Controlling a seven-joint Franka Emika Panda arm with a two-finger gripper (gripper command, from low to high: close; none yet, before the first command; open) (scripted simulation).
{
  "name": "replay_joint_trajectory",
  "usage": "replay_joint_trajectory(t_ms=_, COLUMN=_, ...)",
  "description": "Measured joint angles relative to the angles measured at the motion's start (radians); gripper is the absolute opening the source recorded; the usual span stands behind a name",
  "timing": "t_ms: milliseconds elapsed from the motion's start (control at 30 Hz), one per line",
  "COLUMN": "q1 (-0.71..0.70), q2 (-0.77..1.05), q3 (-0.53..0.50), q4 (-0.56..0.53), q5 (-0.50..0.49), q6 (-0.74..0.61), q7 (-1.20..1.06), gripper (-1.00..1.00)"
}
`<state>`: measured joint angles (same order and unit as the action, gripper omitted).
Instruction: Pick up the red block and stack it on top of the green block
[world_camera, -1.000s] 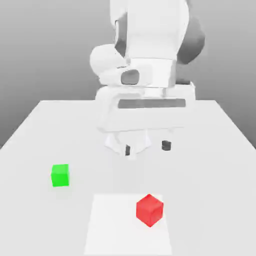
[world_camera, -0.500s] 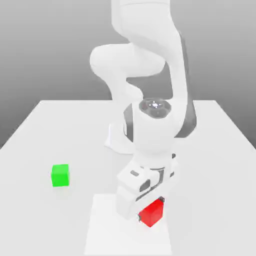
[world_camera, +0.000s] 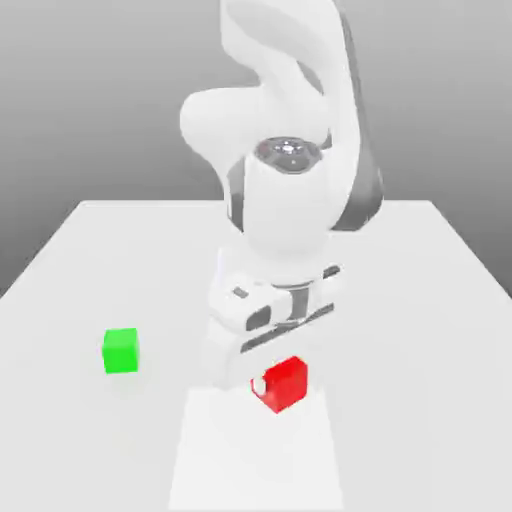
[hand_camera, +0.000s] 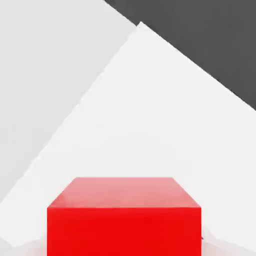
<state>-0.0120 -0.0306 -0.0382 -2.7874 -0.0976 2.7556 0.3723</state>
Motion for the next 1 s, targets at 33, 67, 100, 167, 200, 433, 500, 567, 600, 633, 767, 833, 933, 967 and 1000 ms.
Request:
replay_joint_trajectory(t_ms=33, q1=-0.033, q2=-0.016, q3=-0.009, q4=-0.009, q5=-0.018, q6=-0.006, q7=0.047, gripper=-1.0)
replay_joint_trajectory(t_ms=67, q1=-0.061, q2=-0.031, q3=-0.018, q4=-0.019, q5=-0.035, q6=-0.012, q7=0.093, gripper=-1.0)
replay_joint_trajectory(t_ms=100, q1=-0.087, q2=-0.047, q3=-0.026, q4=-0.028, q5=-0.05, q6=-0.017, q7=0.138, gripper=-1.0)
replay_joint_trajectory(t_ms=167, q1=-0.135, q2=-0.078, q3=-0.044, q4=-0.047, q5=-0.075, q6=-0.027, q7=0.224, gripper=-1.0)
replay_joint_trajectory(t_ms=200, q1=-0.161, q2=-0.093, q3=-0.055, q4=-0.057, q5=-0.086, q6=-0.033, q7=0.266, gripper=-1.0)
replay_joint_trajectory(t_ms=433, q1=-0.35, q2=-0.199, q3=-0.126, q4=-0.126, q5=-0.12, q6=-0.064, q7=0.532, gripper=-1.0)
replay_joint_trajectory(t_ms=500, q1=-0.403, q2=-0.227, q3=-0.144, q4=-0.146, q5=-0.117, q6=-0.072, q7=0.6, gripper=-1.0)
replay_joint_trajectory(t_ms=567, q1=-0.454, q2=-0.254, q3=-0.162, q4=-0.166, q5=-0.109, q6=-0.078, q7=0.665, gripper=-1.0)
replay_joint_trajectory(t_ms=600, q1=-0.474, q2=-0.267, q3=-0.176, q4=-0.177, q5=-0.106, q6=-0.082, q7=0.697, gripper=-1.0)
replay_joint_trajectory(t_ms=633, q1=-0.499, q2=-0.28, q3=-0.185, q4=-0.187, q5=-0.1, q6=-0.085, q7=0.728, gripper=-1.0)
replay_joint_trajectory(t_ms=767, q1=-0.538, q2=-0.256, q3=-0.217, q4=-0.209, q5=-0.062, q6=-0.042, q7=0.787, gripper=-1.0)
replay_joint_trajectory(t_ms=833, q1=-0.523, q2=-0.197, q3=-0.23, q4=-0.208, q5=-0.037, q6=0.016, q7=0.776, gripper=-1.0)
replay_joint_trajectory(t_ms=933, q1=-0.497, q2=-0.096, q3=-0.244, q4=-0.206, q5=0.009, q6=0.113, q7=0.747, gripper=-1.0)
replay_joint_trajectory(t_ms=967, q1=-0.489, q2=-0.062, q3=-0.247, q4=-0.205, q5=0.027, q6=0.147, q7=0.734, gripper=-1.0)
replay_joint_trajectory(t_ms=1000, q1=-0.483, q2=-0.026, q3=-0.247, q4=-0.204, q5=0.049, q6=0.181, q7=0.72, gripper=-1.0)
